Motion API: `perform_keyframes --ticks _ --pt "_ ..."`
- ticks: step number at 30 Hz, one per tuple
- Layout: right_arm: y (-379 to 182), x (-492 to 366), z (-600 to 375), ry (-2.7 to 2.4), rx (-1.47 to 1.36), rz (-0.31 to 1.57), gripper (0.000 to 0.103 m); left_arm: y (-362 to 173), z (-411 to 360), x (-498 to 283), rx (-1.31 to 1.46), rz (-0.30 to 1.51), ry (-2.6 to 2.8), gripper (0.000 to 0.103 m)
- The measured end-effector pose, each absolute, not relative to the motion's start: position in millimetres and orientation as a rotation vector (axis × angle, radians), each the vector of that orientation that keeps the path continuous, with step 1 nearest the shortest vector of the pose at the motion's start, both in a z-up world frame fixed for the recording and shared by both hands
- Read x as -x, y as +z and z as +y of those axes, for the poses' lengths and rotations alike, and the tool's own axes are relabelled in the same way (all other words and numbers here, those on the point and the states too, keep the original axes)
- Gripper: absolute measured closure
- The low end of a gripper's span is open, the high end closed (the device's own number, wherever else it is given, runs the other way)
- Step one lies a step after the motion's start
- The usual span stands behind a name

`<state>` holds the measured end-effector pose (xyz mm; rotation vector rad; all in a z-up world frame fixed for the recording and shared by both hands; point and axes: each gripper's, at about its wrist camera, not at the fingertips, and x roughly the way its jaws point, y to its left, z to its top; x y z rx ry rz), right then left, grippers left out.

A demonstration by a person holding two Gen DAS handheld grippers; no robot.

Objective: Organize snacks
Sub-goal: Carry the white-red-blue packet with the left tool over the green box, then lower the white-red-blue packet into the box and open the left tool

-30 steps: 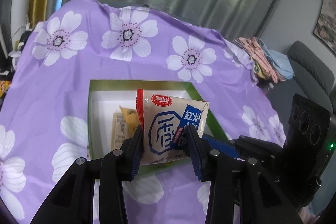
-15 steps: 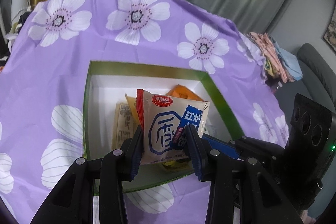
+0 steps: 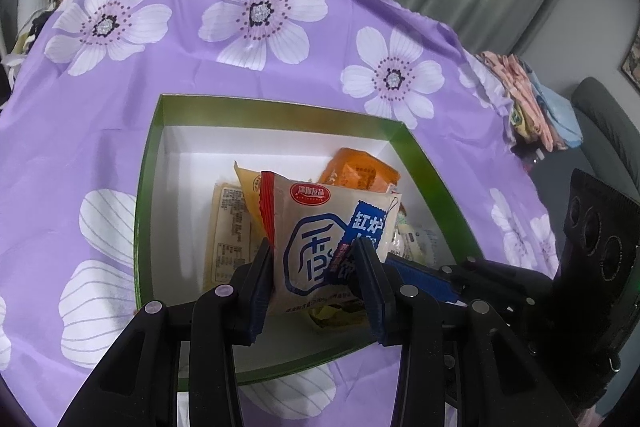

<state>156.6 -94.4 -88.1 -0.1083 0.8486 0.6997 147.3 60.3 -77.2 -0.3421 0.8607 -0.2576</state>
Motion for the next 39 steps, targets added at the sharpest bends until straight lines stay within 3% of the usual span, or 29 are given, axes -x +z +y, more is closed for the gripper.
perform_keyframes --ticks 39 --pt "-96.4 -164.3 -94.3 0.674 0.093 0.911 0.082 -84.2 51.0 -160.9 0.275 0.900 -0.210 0.063"
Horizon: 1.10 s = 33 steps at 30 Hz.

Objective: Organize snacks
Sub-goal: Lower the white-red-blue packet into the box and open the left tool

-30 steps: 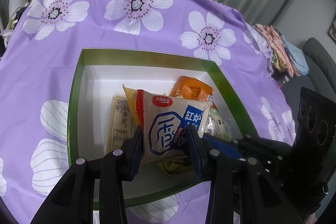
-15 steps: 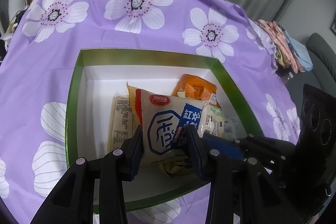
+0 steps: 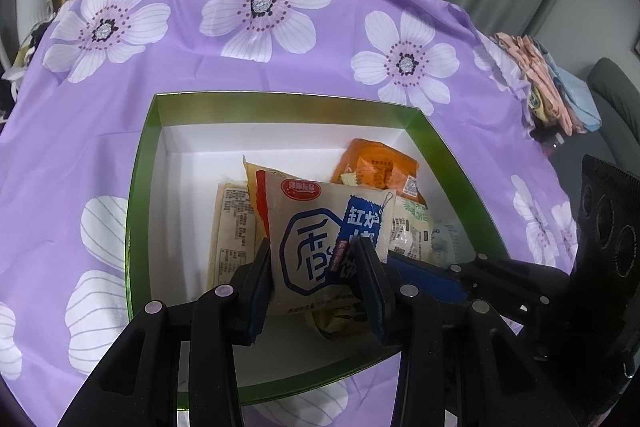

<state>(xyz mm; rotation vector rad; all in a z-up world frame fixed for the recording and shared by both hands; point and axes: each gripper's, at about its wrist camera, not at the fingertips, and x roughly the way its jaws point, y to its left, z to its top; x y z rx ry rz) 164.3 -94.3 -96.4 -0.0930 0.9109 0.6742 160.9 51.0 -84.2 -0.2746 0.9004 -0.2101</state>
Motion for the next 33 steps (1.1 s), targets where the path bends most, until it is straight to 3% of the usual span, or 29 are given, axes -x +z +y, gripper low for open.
perform_keyframes --ticks 14,19,23,26,33 --pt "-95.8 -165.7 -92.4 0.665 0.109 0.921 0.078 -83.8 49.4 -159.2 0.244 0.918 -0.166 0.063" --pt "-95.2 -164.3 -92.6 0.646 0.123 0.918 0.071 -83.0 47.9 -158.4 0.229 0.920 -0.154 0.062" --pt "-95.5 -164.1 -94.0 0.630 0.126 0.921 0.065 -82.7 47.9 -157.3 0.215 0.921 -0.138 0.058" --pt "-95.5 -163.0 -94.6 0.623 0.135 0.919 0.063 -81.9 48.0 -157.4 0.201 0.921 -0.117 0.047" --pt "-93.9 -162.3 -95.0 0.609 0.144 0.920 0.060 -79.8 48.1 -156.6 0.196 0.921 -0.108 0.045"
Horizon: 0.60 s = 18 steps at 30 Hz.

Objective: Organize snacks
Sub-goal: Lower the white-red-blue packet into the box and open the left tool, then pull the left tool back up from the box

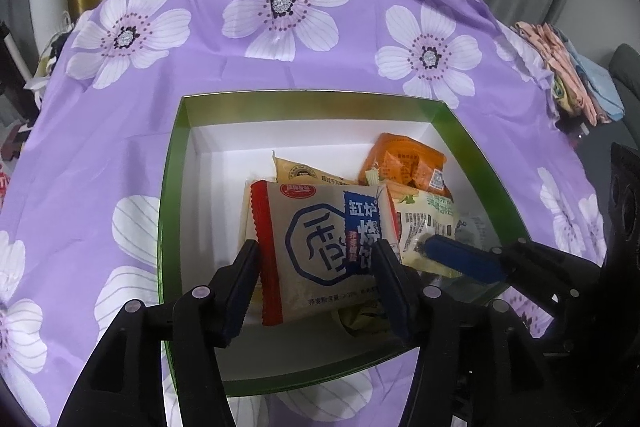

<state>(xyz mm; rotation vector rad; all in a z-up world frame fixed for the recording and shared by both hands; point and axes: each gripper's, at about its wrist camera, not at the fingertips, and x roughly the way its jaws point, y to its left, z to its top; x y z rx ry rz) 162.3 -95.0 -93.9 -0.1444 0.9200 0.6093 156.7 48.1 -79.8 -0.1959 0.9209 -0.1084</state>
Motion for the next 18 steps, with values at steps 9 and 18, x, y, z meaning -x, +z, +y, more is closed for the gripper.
perform_keyframes --ticks 9,18 --pt "-92.5 -160.9 -99.8 0.582 0.147 0.919 0.052 -74.0 53.1 -150.8 0.196 0.897 -0.085 0.023" --pt "-90.4 -159.0 -102.7 0.563 0.145 0.918 0.046 -70.4 49.3 -148.7 0.173 0.895 -0.073 0.023"
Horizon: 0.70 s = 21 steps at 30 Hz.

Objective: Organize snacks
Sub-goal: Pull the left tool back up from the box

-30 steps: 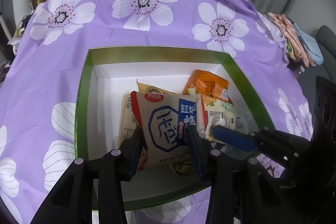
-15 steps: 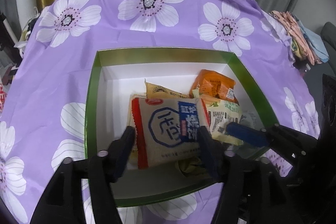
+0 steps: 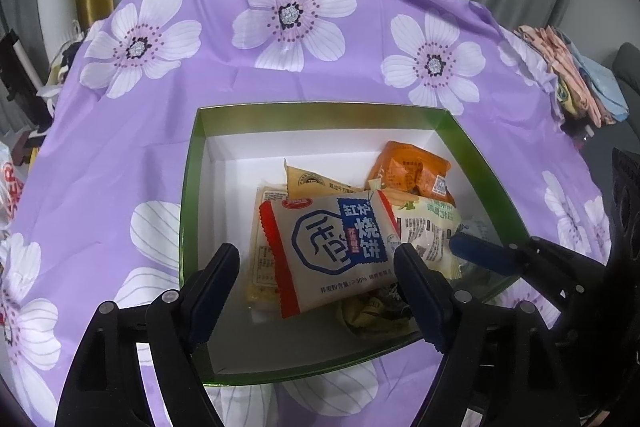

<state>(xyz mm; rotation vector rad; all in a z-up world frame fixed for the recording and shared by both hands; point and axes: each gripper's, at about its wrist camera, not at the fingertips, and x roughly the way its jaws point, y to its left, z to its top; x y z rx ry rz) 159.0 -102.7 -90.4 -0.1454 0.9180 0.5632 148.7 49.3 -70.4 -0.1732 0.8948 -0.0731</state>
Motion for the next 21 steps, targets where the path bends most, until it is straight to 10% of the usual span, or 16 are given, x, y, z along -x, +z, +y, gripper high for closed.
perform_keyframes --ticks 21 --pt "-85.9 -158.1 -111.2 0.498 0.162 0.912 0.024 -68.7 42.5 -147.1 0.130 0.908 -0.039 0.018"
